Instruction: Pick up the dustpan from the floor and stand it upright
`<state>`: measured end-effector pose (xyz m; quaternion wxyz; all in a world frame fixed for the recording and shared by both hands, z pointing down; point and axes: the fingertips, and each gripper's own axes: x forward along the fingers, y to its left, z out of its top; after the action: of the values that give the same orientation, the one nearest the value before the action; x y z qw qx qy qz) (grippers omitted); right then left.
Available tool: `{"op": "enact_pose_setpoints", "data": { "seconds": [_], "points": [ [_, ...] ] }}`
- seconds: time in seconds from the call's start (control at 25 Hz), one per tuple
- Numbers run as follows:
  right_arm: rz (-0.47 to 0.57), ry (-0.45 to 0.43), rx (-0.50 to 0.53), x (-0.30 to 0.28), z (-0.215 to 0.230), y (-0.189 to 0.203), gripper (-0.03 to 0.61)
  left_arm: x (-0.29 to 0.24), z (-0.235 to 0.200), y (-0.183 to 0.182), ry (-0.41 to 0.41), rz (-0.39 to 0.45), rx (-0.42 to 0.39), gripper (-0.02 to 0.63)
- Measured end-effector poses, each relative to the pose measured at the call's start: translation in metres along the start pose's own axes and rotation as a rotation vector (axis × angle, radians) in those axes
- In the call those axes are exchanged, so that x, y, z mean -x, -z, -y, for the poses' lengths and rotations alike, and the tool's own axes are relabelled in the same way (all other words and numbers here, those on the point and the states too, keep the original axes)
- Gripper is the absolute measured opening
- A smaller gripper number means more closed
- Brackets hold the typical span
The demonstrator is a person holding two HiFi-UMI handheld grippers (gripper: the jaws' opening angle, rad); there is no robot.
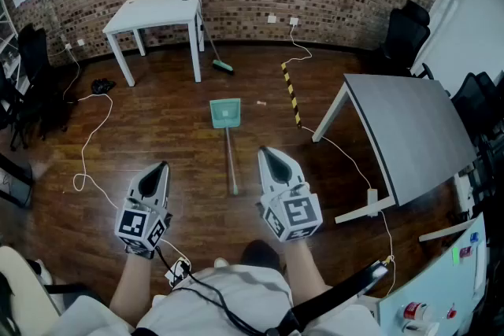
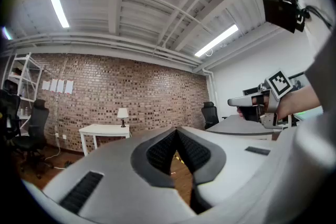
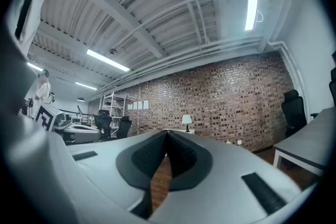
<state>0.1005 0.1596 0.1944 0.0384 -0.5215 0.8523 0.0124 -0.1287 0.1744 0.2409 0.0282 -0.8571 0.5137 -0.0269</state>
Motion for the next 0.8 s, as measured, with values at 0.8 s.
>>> {"op": "enact_pose_setpoints", "data": {
  "seconds": [0.8],
  "points": [
    [-0.038, -0.031, -0.036, -0.156, 0.149, 0.048, -0.014, -0.193, -0.049, 0.019, -0.08, -0.069, -0.017, 0.003]
  ]
}}
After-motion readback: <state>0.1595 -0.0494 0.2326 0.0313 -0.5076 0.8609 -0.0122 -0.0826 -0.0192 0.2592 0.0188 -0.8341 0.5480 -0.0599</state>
